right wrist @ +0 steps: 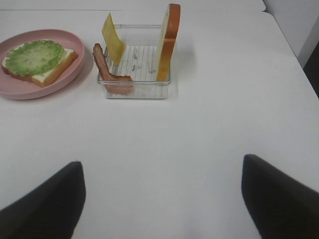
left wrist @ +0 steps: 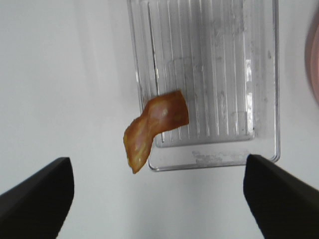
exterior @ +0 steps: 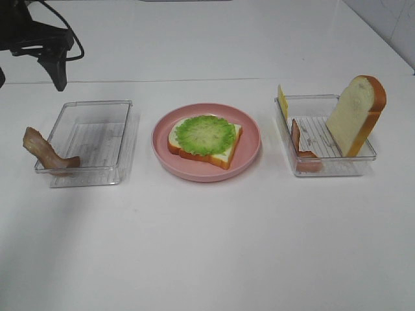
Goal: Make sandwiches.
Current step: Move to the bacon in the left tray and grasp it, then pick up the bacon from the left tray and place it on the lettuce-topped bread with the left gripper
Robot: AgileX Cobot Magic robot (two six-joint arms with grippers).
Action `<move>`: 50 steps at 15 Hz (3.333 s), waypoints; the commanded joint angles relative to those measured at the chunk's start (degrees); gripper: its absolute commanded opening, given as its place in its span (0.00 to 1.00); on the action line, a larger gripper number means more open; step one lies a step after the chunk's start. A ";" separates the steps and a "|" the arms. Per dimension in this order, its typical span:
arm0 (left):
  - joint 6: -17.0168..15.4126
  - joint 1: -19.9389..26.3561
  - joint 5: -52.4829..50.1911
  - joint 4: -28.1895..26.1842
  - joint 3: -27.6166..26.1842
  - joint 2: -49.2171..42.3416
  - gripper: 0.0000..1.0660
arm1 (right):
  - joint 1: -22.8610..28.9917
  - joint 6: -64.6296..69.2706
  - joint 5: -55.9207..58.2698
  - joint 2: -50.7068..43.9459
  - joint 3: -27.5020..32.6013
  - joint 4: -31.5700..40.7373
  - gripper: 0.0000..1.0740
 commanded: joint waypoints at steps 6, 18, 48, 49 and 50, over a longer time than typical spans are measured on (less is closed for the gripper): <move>-0.57 -0.06 0.52 0.52 11.29 -1.15 0.82 | -0.40 -0.69 0.06 -0.92 0.00 -0.17 0.75; -0.40 -0.06 -7.79 0.86 11.06 6.82 0.77 | -0.40 -0.69 0.06 -0.92 0.00 -0.17 0.75; 9.17 -0.06 -14.27 -13.87 6.25 -1.32 0.00 | -0.40 -0.69 0.06 -0.92 0.00 -0.17 0.75; 11.63 -0.06 -16.04 -19.25 5.50 -1.20 0.00 | -0.40 -0.69 0.06 -0.92 0.00 -0.17 0.75; 13.98 -0.06 -17.99 -24.06 5.56 -1.20 0.00 | -0.40 -0.69 0.06 -0.92 0.00 -0.17 0.75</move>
